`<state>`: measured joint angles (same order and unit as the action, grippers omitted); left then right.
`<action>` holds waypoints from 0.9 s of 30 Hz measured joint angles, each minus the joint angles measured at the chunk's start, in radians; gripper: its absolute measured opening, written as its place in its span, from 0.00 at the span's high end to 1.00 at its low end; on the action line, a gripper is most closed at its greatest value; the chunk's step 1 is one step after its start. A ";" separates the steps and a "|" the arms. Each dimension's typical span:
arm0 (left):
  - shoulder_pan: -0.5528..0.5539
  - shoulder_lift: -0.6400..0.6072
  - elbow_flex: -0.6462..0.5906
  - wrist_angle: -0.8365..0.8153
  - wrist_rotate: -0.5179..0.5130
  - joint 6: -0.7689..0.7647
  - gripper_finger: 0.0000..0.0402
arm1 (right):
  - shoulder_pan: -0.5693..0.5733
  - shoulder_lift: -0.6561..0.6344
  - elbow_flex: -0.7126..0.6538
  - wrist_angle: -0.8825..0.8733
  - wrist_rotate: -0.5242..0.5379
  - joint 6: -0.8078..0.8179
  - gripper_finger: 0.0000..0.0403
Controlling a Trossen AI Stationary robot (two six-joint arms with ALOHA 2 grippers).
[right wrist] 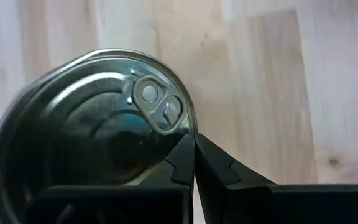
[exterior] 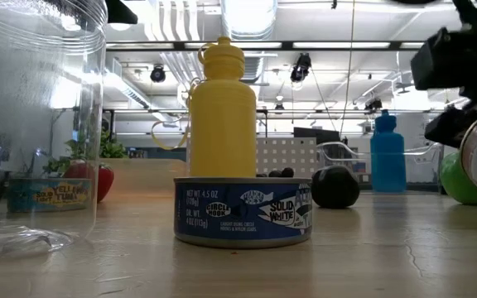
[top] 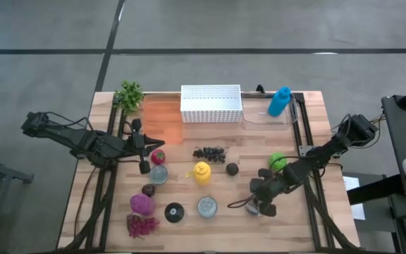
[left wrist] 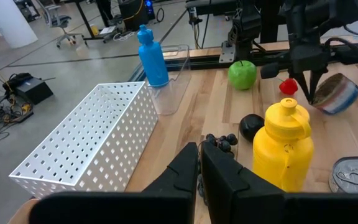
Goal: Pick & Place Food Item
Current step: Put the blue-pink tuna can into the orange bin
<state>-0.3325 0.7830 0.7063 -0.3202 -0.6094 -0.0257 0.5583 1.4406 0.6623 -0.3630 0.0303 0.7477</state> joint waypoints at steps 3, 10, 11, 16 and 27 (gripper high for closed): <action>0.000 0.000 0.000 0.000 0.000 0.000 0.94 | 0.000 0.000 -0.025 -0.001 0.000 0.040 0.98; 0.000 0.000 0.000 0.000 0.000 0.003 0.94 | 0.000 0.000 -0.051 0.000 0.000 0.091 0.98; 0.000 0.000 0.000 0.000 0.000 0.003 0.94 | 0.000 0.000 -0.051 0.000 0.000 0.091 0.98; 0.000 0.000 0.000 0.000 0.000 0.003 0.94 | 0.000 -0.008 -0.051 -0.002 -0.001 0.091 0.98; 0.000 0.000 0.000 0.000 0.000 0.003 0.94 | 0.000 -0.119 0.019 -0.248 0.054 0.140 0.98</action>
<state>-0.3326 0.7833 0.7063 -0.3202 -0.6094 -0.0231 0.5583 1.3216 0.6813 -0.6110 0.0847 0.8879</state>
